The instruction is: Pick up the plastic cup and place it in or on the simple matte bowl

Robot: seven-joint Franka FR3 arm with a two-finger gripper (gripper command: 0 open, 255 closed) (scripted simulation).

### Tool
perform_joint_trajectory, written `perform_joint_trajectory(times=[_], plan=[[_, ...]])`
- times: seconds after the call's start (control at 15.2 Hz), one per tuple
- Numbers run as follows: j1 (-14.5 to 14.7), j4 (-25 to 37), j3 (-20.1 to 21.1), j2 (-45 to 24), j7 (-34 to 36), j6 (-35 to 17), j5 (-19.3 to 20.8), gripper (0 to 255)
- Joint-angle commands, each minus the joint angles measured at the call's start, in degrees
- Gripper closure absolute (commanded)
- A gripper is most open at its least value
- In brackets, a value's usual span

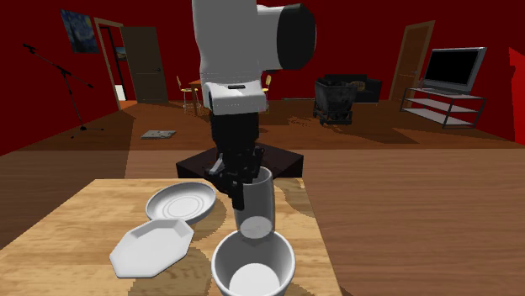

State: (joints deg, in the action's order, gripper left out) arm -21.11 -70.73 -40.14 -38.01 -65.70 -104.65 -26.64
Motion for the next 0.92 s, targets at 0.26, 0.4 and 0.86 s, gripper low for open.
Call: perform_joint_trajectory(times=[0.26, 0.4, 0.86], plan=[[0.64, -3.57, 0.41, -0.70, -0.82, -3.99, -0.70, 255], [0.79, -4.65, 0.59, -1.03, -1.10, -5.28, -0.99, 255], [1.01, -7.48, 1.28, -2.31, -2.00, -9.08, -2.02, 255]])
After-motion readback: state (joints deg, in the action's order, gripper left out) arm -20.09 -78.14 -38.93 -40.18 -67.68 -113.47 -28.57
